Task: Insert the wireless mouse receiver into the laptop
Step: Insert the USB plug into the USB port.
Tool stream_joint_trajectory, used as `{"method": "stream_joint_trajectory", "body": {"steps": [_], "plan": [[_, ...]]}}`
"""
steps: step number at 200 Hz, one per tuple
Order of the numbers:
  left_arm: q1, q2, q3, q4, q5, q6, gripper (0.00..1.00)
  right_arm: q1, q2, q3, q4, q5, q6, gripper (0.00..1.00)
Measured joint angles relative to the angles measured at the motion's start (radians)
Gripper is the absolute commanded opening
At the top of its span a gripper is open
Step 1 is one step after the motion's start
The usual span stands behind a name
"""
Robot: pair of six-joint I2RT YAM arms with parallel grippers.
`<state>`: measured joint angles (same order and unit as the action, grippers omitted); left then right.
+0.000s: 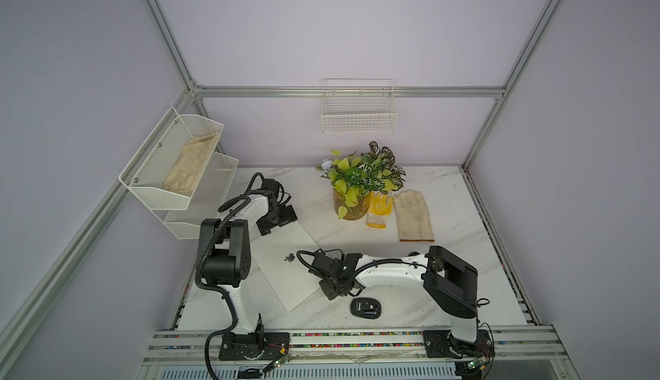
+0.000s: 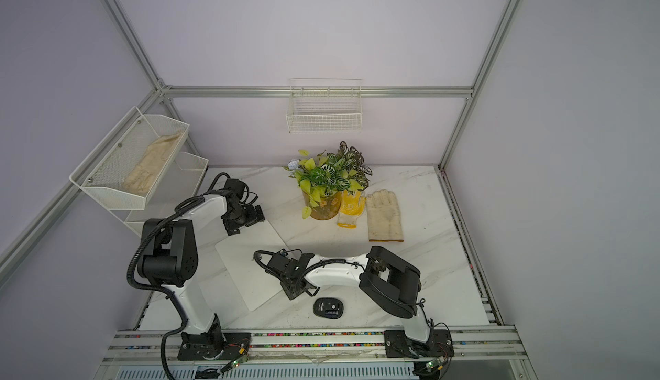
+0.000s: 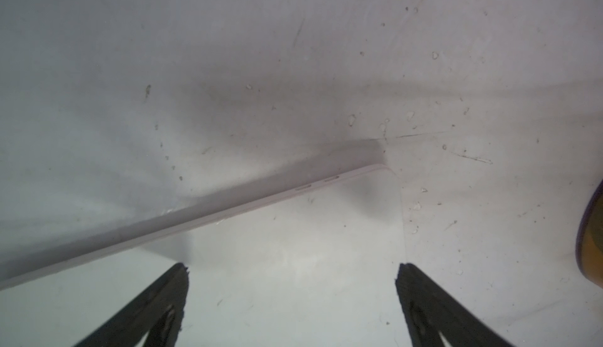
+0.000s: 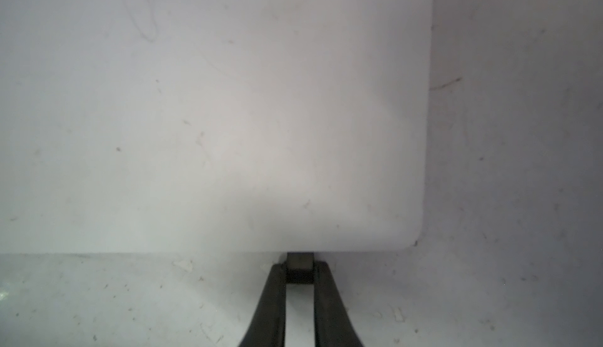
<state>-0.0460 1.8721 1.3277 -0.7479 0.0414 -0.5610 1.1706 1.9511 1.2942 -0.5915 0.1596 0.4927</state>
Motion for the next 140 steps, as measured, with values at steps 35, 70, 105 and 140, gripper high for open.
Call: {"method": "stream_joint_trajectory", "body": {"steps": [35, 70, 105, 140], "plan": [[0.000, 0.000, 0.000, 0.000, 0.000, 0.000, 1.00, 0.001, 0.000, 0.000, 0.001, 0.000, -0.008, 0.16], [0.000, 0.000, 0.000, 0.000, 0.000, 0.000, 1.00, 0.001, 0.000, 0.000, 0.002, -0.001, -0.025, 0.16], [0.000, 0.000, 0.000, 0.000, 0.000, 0.000, 1.00, 0.002, 0.002, 0.000, 0.016, -0.012, -0.034, 0.16], [0.000, 0.000, 0.000, 0.000, 0.000, 0.000, 1.00, 0.005, 0.002, 0.000, 0.017, -0.019, -0.040, 0.16]]}}
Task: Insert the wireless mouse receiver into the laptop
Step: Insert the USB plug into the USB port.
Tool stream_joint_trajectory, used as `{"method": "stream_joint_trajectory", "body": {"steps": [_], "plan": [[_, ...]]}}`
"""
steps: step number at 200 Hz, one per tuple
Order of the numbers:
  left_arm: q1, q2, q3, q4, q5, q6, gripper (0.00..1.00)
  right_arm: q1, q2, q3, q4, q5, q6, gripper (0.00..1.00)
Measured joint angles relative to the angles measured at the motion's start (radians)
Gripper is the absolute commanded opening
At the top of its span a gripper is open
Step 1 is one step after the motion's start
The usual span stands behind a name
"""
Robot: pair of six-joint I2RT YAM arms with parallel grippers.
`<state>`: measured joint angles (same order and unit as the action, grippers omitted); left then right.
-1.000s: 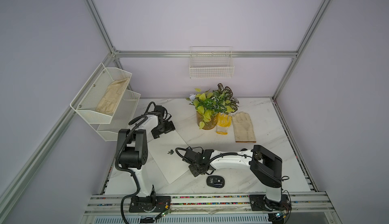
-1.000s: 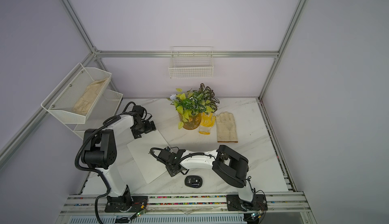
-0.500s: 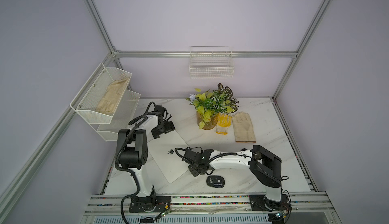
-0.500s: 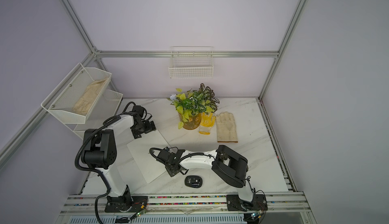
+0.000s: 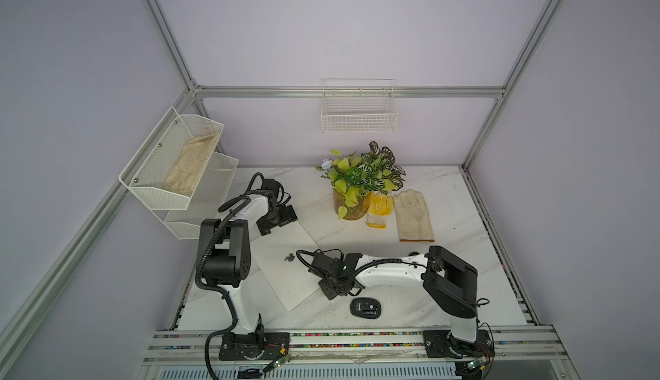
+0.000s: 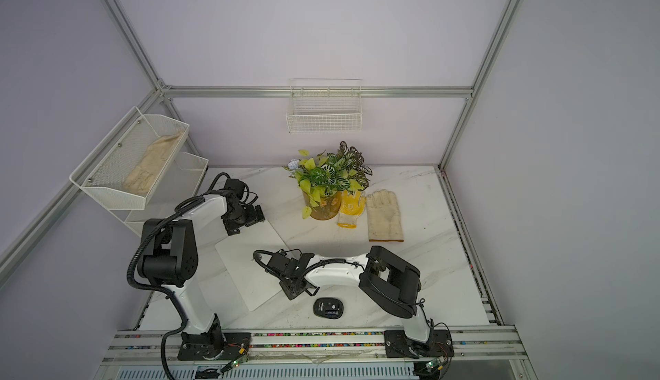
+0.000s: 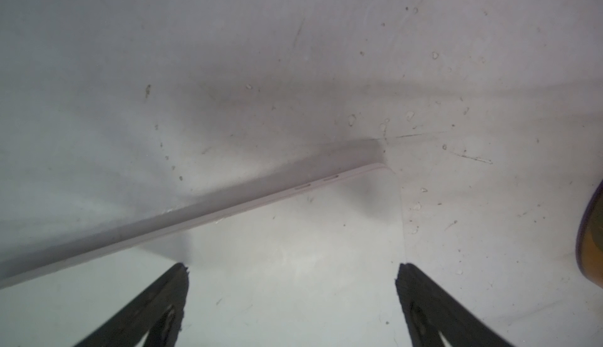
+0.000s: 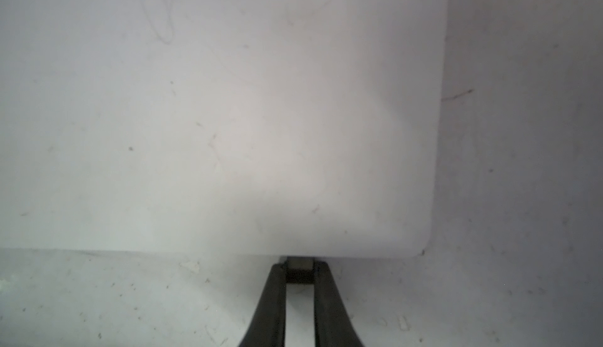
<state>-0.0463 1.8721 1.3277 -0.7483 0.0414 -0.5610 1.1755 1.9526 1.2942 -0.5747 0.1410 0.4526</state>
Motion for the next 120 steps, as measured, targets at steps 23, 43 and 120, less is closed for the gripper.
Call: {"method": "stream_joint_trajectory", "body": {"steps": [23, 43, 120], "plan": [[0.000, 0.000, 0.000, 0.000, 0.000, 0.000, 1.00, 0.001, 0.000, 0.000, 0.000, 0.002, -0.004, 0.16], [0.000, 0.000, 0.000, 0.000, 0.000, 0.000, 1.00, 0.001, 0.000, -0.002, 0.002, 0.011, -0.016, 0.16], [0.000, 0.000, 0.000, 0.000, 0.000, 0.001, 1.00, 0.005, 0.000, -0.013, 0.033, 0.063, -0.117, 0.16]]}}
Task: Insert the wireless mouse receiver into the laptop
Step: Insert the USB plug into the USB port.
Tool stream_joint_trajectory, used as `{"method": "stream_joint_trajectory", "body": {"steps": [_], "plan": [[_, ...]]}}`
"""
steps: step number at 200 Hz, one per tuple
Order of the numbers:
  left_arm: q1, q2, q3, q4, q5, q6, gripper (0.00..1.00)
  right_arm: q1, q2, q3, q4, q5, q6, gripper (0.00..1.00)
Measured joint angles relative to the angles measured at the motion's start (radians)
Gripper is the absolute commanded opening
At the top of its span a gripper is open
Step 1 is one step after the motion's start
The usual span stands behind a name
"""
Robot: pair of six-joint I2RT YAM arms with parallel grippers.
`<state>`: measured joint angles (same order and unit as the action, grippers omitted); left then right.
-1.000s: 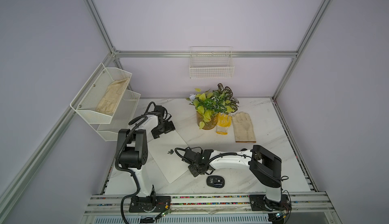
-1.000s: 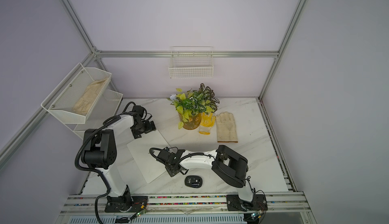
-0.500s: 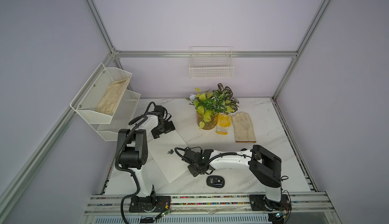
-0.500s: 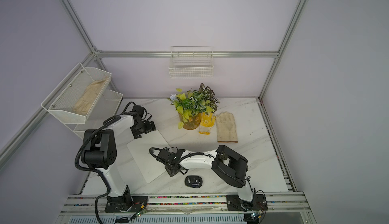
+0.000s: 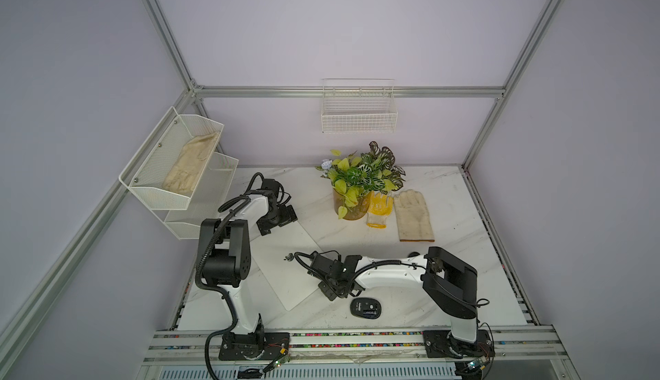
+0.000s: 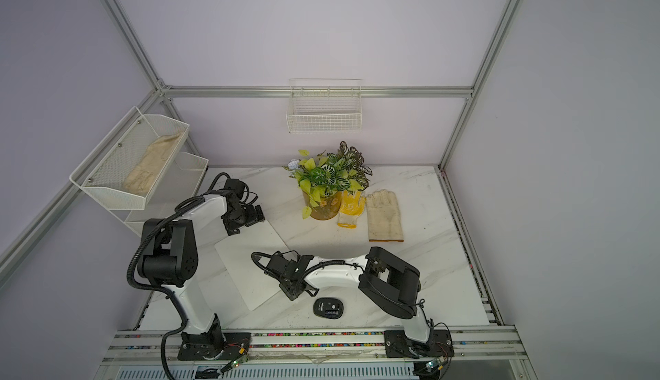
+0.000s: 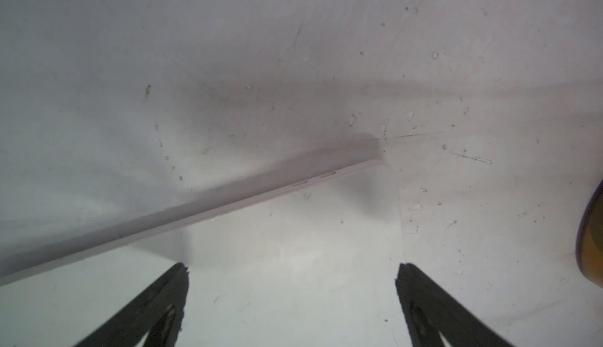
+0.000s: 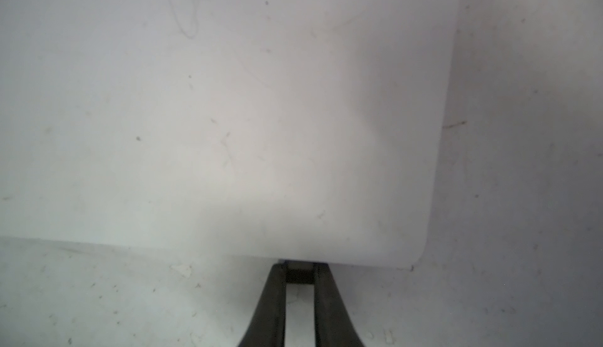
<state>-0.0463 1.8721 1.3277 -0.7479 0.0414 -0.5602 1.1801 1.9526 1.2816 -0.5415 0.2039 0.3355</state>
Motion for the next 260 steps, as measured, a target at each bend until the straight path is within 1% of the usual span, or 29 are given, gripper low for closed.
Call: {"method": "stream_joint_trajectory", "body": {"steps": [15, 24, 39, 64, 83, 117, 125, 137, 145, 157, 168, 182, 193, 226, 260], "plan": [[0.000, 0.000, 0.000, 0.000, 0.000, 0.000, 1.00, 0.000, 0.000, -0.001, 0.009, 0.008, -0.009, 0.16], [0.000, 0.000, 0.000, 0.000, 0.000, 0.000, 1.00, 0.000, 0.002, -0.002, 0.013, 0.011, -0.011, 0.19], [0.000, 0.000, 0.000, 0.000, 0.000, 0.000, 1.00, 0.000, 0.002, -0.005, 0.024, 0.016, -0.011, 0.30], [0.000, 0.000, 0.000, 0.000, 0.000, 0.001, 1.00, 0.000, -0.006, -0.026, 0.068, 0.024, -0.001, 0.43], [0.000, 0.003, 0.000, 0.000, 0.000, 0.003, 1.00, -0.001, -0.035, -0.071, 0.099, 0.027, 0.021, 0.51], [0.000, 0.005, 0.000, 0.000, -0.001, 0.003, 1.00, -0.002, -0.143, -0.144, 0.098, 0.033, 0.077, 0.53], [0.000, 0.005, 0.000, 0.000, -0.001, 0.003, 1.00, -0.002, -0.174, -0.149, 0.095, 0.034, 0.091, 0.52], [0.000, 0.006, 0.000, 0.000, -0.001, 0.003, 1.00, -0.002, -0.219, -0.150, 0.089, 0.035, 0.108, 0.47], [0.000, 0.007, 0.000, 0.000, -0.001, 0.003, 1.00, -0.002, -0.244, -0.150, 0.084, 0.034, 0.118, 0.40], [0.000, 0.009, 0.000, 0.000, -0.001, 0.003, 1.00, -0.002, -0.269, -0.150, 0.078, 0.029, 0.134, 0.28], [0.000, 0.010, 0.000, 0.000, -0.001, 0.003, 1.00, -0.002, -0.273, -0.149, 0.074, 0.022, 0.143, 0.14], [0.000, 0.011, 0.000, 0.000, -0.001, 0.003, 1.00, -0.001, -0.261, -0.150, 0.066, 0.006, 0.158, 0.04], [0.000, 0.011, 0.000, 0.000, -0.001, 0.003, 1.00, 0.001, -0.240, -0.149, 0.061, -0.009, 0.162, 0.03], [0.000, 0.011, 0.000, 0.000, -0.002, 0.003, 1.00, 0.023, -0.163, -0.148, 0.059, -0.046, 0.187, 0.03], [0.000, 0.011, 0.000, 0.000, -0.003, 0.003, 1.00, 0.031, -0.137, -0.158, 0.079, -0.065, 0.217, 0.02]]}}
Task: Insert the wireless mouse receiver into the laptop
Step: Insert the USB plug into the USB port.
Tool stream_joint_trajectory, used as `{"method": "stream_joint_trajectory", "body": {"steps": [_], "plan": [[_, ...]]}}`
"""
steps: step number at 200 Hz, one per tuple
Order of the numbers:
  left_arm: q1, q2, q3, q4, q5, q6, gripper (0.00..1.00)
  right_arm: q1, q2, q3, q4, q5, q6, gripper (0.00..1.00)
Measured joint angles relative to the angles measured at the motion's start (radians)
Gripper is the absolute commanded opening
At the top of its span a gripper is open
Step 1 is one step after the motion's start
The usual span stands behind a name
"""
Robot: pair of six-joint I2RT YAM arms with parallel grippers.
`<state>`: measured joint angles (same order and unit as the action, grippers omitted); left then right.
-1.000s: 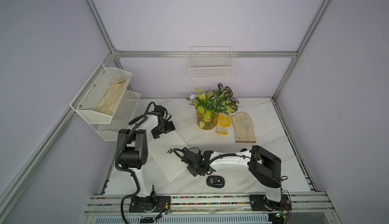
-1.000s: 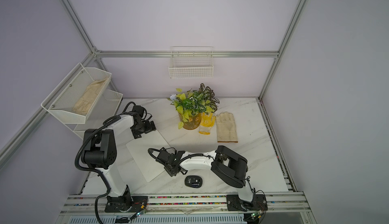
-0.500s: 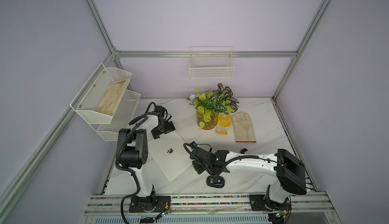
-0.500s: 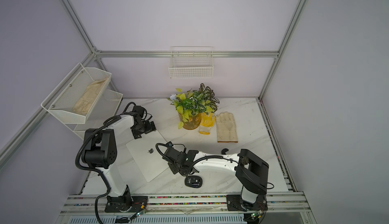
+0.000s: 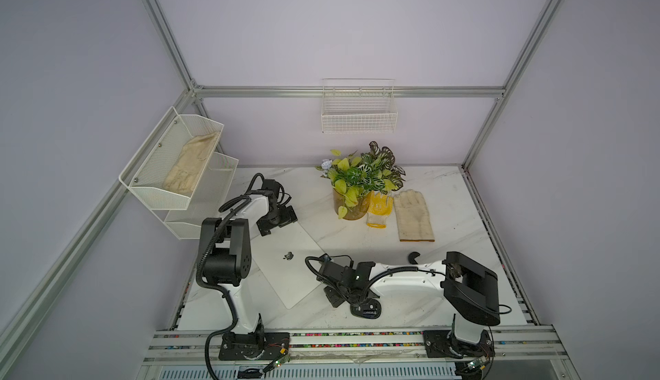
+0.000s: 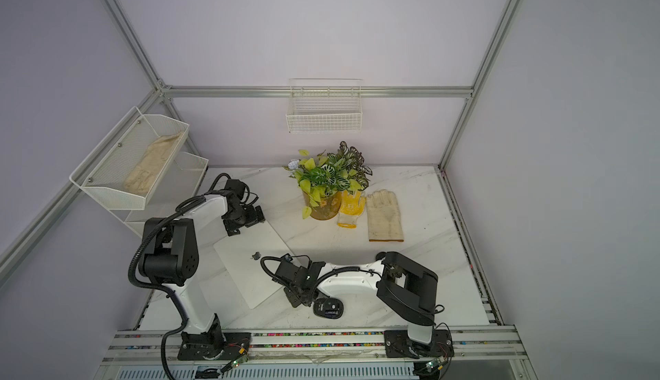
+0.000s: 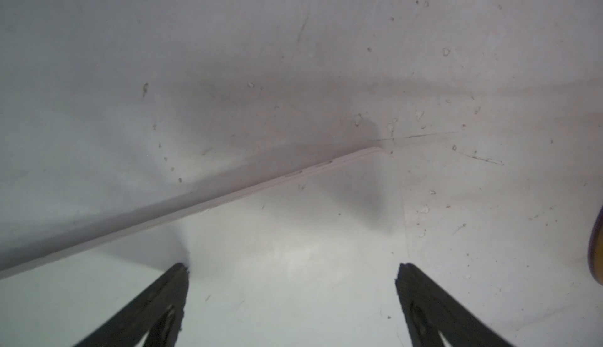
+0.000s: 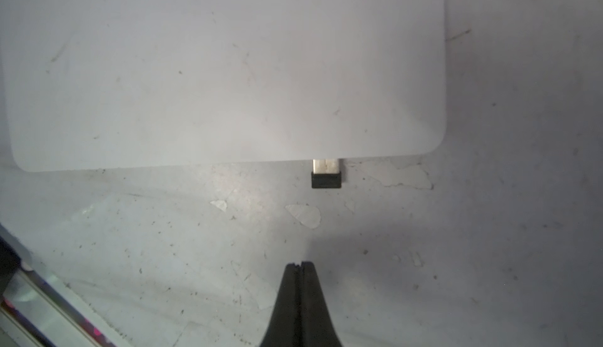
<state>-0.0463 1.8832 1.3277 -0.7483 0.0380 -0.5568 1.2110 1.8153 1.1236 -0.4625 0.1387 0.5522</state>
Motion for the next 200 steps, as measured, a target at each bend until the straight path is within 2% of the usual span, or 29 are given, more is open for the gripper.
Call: {"method": "stream_joint_trajectory", "body": {"steps": [130, 159, 200], "plan": [[0.000, 0.000, 0.000, 0.000, -0.004, 0.000, 1.00, -0.026, 0.083, -0.003, 0.201, 0.080, 0.002, 0.02], [0.000, 0.000, 0.000, 0.000, -0.008, 0.000, 1.00, -0.053, 0.083, -0.006, 0.215, 0.050, -0.034, 0.07], [0.000, 0.003, 0.000, 0.000, -0.013, 0.000, 1.00, -0.063, 0.047, -0.062, 0.262, -0.021, -0.081, 0.08]]}}
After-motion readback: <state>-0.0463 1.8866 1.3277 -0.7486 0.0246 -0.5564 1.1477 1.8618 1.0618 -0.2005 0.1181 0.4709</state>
